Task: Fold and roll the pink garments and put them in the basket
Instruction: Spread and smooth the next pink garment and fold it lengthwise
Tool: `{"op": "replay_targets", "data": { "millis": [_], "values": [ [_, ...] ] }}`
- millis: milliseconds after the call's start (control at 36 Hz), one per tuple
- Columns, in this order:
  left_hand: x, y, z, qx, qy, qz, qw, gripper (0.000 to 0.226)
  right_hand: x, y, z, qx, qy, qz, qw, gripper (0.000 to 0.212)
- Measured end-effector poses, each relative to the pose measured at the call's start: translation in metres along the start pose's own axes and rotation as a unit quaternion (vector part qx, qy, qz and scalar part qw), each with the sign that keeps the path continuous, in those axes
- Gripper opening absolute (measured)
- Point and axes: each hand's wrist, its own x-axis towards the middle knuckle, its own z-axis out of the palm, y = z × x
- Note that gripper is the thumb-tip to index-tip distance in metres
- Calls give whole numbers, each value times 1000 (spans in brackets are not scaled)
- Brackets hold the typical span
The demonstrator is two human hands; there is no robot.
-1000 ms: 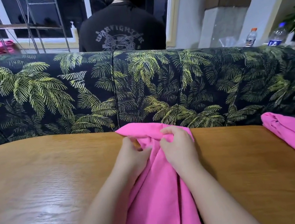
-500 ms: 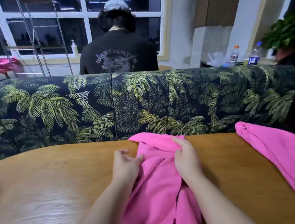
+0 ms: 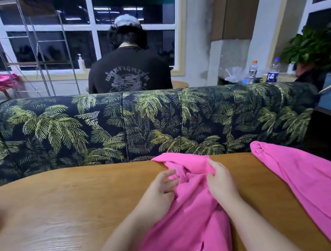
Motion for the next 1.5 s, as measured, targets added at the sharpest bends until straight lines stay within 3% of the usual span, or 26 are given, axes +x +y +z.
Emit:
{"op": "replay_targets", "data": {
  "millis": [83,194,306,361,444,611,694,917,1028,1139,1194,1306,1361,1417,1500],
  "values": [
    [-3,-9,3,-19,-9,0,1000,64,-4,-3,1,5,-14,14,1000,50],
    [-5,-18,7,46,-10,5,999,55,-11,-4,8,31,-50,42,997,84],
    [3,-26,11,148,94,-37,984,91,-16,-7,11,-59,-79,39,994,105],
    [9,-26,14,112,112,-66,985,95,-18,-8,12,-118,-83,23,989,100],
    [24,-29,20,60,129,-83,986,75,-20,-5,13,-171,-83,0,982,88],
    [50,-40,29,87,215,-55,971,56,-15,4,17,-195,-68,-21,978,75],
    [52,-37,17,77,292,-35,953,47,-4,8,16,-201,-66,-26,977,67],
    [38,-41,-115,60,403,-25,913,40,18,33,-7,-332,-71,-39,940,73],
    [13,-35,-174,69,498,-30,864,44,17,48,-26,-327,-29,36,944,63],
    [-3,-46,-190,234,429,-102,867,54,3,47,-31,-312,-6,45,949,65],
    [-4,-48,-175,335,387,-118,851,55,-4,41,-24,-284,-10,26,958,62],
    [8,-37,-131,457,306,19,835,35,-11,22,-13,-312,20,-36,949,36],
    [20,-35,-112,470,246,71,844,29,-9,14,-11,-345,29,-45,937,39],
    [33,-35,-95,455,201,71,865,29,-4,7,-9,-343,35,-40,938,46],
    [55,-40,-78,488,170,45,855,33,10,1,-4,-319,67,-67,943,50]
  ]
}}
